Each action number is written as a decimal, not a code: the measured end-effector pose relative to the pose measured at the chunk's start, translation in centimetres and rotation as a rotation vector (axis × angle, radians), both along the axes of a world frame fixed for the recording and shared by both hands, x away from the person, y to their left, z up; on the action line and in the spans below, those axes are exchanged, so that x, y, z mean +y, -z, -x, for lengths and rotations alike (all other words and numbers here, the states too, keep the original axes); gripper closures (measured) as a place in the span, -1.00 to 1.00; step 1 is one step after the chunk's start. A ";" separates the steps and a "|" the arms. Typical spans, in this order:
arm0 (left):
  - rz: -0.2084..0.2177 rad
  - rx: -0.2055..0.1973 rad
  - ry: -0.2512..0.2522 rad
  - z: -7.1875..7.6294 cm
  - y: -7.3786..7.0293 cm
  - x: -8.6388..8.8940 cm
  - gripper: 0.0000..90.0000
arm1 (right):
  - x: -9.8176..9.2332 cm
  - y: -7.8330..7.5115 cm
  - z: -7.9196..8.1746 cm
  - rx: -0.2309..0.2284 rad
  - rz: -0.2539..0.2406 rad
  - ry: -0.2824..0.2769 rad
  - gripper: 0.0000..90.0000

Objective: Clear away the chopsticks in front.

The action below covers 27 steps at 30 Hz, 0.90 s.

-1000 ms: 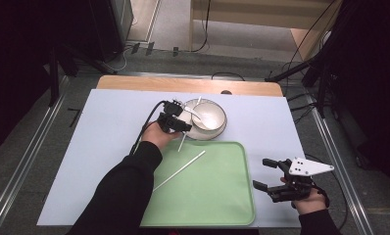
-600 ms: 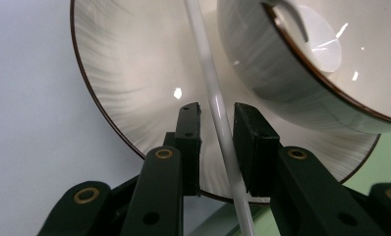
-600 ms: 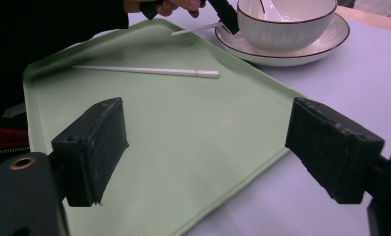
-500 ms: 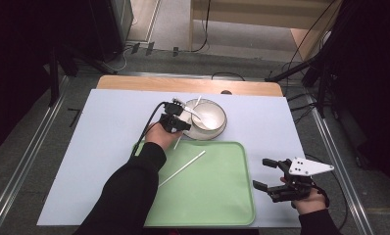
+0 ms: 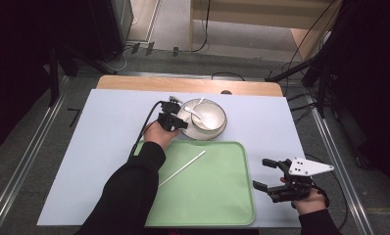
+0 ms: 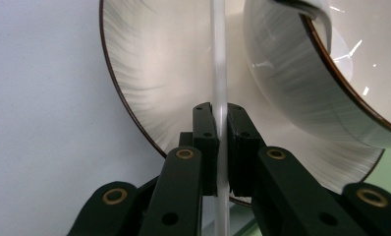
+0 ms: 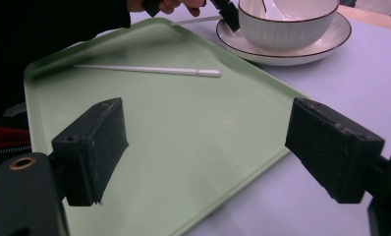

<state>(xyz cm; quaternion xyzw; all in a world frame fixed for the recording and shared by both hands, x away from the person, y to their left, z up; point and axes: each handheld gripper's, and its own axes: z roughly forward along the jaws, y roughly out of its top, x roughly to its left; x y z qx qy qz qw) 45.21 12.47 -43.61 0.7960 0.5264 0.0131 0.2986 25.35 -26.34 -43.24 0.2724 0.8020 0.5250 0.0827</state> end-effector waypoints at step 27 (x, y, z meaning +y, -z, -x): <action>0.051 -0.073 0.013 5.8 -4.1 9.6 0.90 | 0.1 0.2 0.0 0.005 0.012 0.000 -0.64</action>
